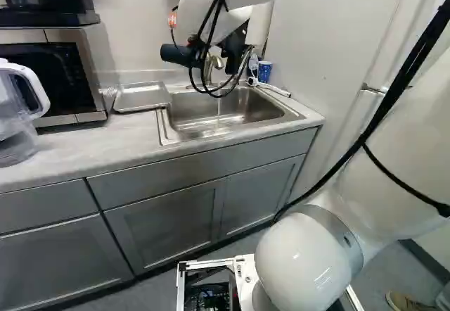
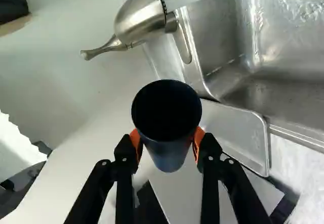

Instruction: Rinse the cup and place it in the tray

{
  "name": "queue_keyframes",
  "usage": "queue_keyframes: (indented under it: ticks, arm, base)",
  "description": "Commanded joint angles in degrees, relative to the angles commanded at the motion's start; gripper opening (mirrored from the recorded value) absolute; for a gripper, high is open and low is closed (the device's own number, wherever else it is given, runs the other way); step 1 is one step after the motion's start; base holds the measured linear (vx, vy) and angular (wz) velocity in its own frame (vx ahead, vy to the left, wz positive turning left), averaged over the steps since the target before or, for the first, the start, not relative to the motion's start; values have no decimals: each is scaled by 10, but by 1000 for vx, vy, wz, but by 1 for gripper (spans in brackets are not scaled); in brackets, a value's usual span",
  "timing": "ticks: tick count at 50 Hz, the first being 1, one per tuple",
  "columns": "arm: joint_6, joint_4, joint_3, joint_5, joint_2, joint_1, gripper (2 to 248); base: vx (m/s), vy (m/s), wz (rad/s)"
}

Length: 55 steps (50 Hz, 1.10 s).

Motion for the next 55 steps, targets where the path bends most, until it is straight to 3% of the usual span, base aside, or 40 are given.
queue_keyframes:
  ticks: [55]
  arm:
    - [-331, 0, 0, 0, 0, 0, 120]
  base:
    - [0, 0, 0]
